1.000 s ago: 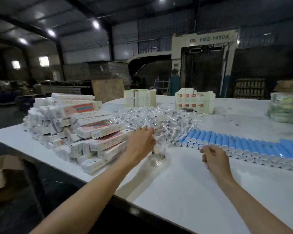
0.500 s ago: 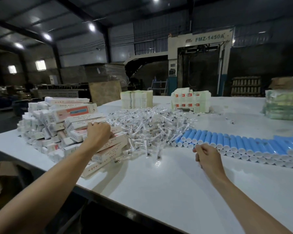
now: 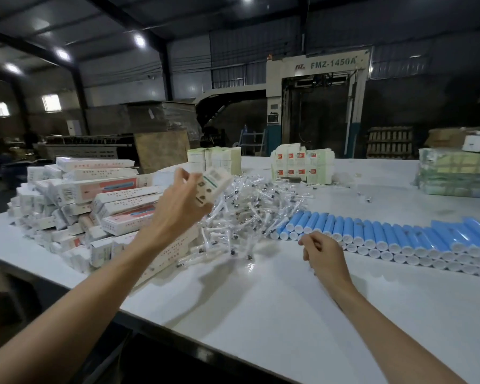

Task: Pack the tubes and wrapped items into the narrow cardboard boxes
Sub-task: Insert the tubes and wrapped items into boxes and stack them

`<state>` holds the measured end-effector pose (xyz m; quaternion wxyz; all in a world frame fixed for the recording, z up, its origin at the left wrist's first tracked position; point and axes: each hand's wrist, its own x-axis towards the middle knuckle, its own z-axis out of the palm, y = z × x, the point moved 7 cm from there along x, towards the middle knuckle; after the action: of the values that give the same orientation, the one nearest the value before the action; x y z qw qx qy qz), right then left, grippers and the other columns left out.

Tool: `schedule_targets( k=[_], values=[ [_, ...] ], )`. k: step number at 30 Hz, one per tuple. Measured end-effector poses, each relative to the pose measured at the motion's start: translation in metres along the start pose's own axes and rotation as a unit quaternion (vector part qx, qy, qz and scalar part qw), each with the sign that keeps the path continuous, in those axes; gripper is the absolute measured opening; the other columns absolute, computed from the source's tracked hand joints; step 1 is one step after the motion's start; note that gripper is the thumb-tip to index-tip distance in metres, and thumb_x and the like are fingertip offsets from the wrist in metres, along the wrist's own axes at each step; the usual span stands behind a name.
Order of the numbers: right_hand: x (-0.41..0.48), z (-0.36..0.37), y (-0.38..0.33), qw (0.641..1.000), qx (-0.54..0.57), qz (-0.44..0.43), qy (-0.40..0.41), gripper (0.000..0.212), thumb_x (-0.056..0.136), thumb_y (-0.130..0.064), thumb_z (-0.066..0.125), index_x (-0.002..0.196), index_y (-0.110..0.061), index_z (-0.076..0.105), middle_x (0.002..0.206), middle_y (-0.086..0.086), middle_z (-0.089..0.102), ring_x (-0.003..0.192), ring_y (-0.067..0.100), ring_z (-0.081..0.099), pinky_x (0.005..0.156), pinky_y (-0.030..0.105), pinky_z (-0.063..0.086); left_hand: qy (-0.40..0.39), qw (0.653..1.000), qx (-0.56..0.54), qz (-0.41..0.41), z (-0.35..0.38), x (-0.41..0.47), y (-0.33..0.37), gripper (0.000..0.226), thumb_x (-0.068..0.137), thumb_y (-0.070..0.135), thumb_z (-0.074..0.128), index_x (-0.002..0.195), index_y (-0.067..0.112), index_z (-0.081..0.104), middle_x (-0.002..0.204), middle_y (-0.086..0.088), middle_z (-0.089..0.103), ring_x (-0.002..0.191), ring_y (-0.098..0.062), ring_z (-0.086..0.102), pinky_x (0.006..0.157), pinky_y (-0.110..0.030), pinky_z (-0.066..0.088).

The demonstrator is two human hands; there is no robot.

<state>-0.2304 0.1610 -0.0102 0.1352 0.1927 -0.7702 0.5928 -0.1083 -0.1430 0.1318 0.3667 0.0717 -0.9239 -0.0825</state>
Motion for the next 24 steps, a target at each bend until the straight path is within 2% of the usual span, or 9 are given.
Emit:
schedule_targets(
  k=[4,7,10,12,14,16,17,21,24],
  values=[
    [-0.001,0.012,-0.027,0.985,0.157,-0.025,-0.068,0.016,0.104,-0.04,0.062,0.106,-0.026,0.07,0.078,-0.002,0.07,0.067,0.013,0.061,0.059,0.024,0.047,-0.038,0.993,-0.104,0.037,0.038,-0.026,0.063,0.081,0.089,0.025,0.087,0.155,0.015,0.041,0.146,-0.01,0.047,0.11,-0.026,0.07,0.075,-0.031,0.067],
    [-0.001,0.021,-0.037,0.96,0.262,0.004,-0.098,0.039,0.099,-0.049,0.065,0.13,-0.028,0.055,0.099,0.004,0.077,0.081,0.021,0.072,0.063,0.027,0.055,-0.068,0.984,-0.151,0.071,0.077,-0.044,0.105,0.077,0.092,0.028,0.084,0.148,0.024,0.032,0.139,-0.005,0.06,0.105,-0.022,0.072,0.069,-0.028,0.064],
    [-0.002,0.011,-0.034,0.968,0.245,0.014,-0.049,0.048,0.096,-0.038,0.074,0.132,-0.028,0.044,0.102,0.002,0.079,0.085,0.015,0.074,0.068,0.024,0.056,-0.097,0.957,-0.264,0.068,0.108,-0.051,0.136,0.075,0.09,0.03,0.086,0.14,0.026,0.029,0.119,0.019,0.067,0.092,0.001,0.069,0.073,-0.019,0.055],
    [-0.003,-0.001,-0.025,0.974,0.224,0.036,-0.012,0.046,0.098,-0.029,0.074,0.132,-0.028,0.044,0.1,0.0,0.08,0.088,0.012,0.075,0.071,0.023,0.057,-0.191,0.891,-0.411,0.017,0.131,-0.05,0.149,0.08,0.086,0.025,0.091,0.137,0.022,0.03,0.112,0.019,0.071,0.09,0.007,0.072,0.072,-0.014,0.054],
    [-0.002,-0.013,-0.013,0.969,0.237,0.071,0.01,0.036,0.101,-0.025,0.07,0.131,-0.025,0.05,0.102,0.004,0.08,0.09,0.018,0.074,0.081,0.035,0.06,-0.295,0.786,-0.535,-0.091,0.148,-0.05,0.154,0.079,0.082,0.041,0.09,0.142,0.024,0.042,0.112,0.008,0.079,0.097,-0.002,0.077,0.074,-0.021,0.059],
    [0.001,-0.025,-0.004,0.958,0.264,0.104,0.027,0.028,0.103,-0.024,0.065,0.129,-0.023,0.055,0.102,0.008,0.079,0.086,0.018,0.074,0.088,0.041,0.058,-0.368,0.711,-0.585,-0.128,0.157,-0.05,0.16,0.052,0.092,0.054,0.079,0.135,0.029,0.065,0.116,0.003,0.081,0.104,-0.014,0.079,0.079,-0.03,0.064],
    [0.004,-0.03,-0.001,0.956,0.269,0.116,0.033,0.025,0.103,-0.022,0.063,0.127,-0.023,0.057,0.102,0.007,0.079,0.084,0.016,0.074,0.088,0.041,0.059,-0.378,0.699,-0.596,-0.118,0.159,-0.048,0.163,0.038,0.099,0.05,0.073,0.129,0.026,0.073,0.117,-0.002,0.081,0.106,-0.019,0.079,0.083,-0.034,0.065],
    [0.015,-0.048,0.006,0.972,0.188,0.134,0.043,0.011,0.106,-0.029,0.056,0.114,-0.029,0.064,0.101,-0.003,0.077,0.081,0.008,0.074,0.07,0.025,0.056,-0.325,0.71,-0.61,-0.133,0.168,-0.043,0.173,0.022,0.104,0.025,0.071,0.121,0.015,0.079,0.111,-0.01,0.082,0.098,-0.026,0.08,0.077,-0.033,0.065],
    [0.03,-0.094,0.011,0.99,-0.02,0.1,0.102,0.026,0.107,-0.039,0.053,0.114,-0.018,0.067,0.108,-0.002,0.071,0.1,0.018,0.068,0.081,0.034,0.052,-0.303,0.692,-0.637,-0.152,0.182,-0.048,0.176,0.022,0.102,0.022,0.072,0.122,0.015,0.078,0.112,-0.009,0.082,0.097,-0.023,0.08,0.076,-0.033,0.064]
  ],
)
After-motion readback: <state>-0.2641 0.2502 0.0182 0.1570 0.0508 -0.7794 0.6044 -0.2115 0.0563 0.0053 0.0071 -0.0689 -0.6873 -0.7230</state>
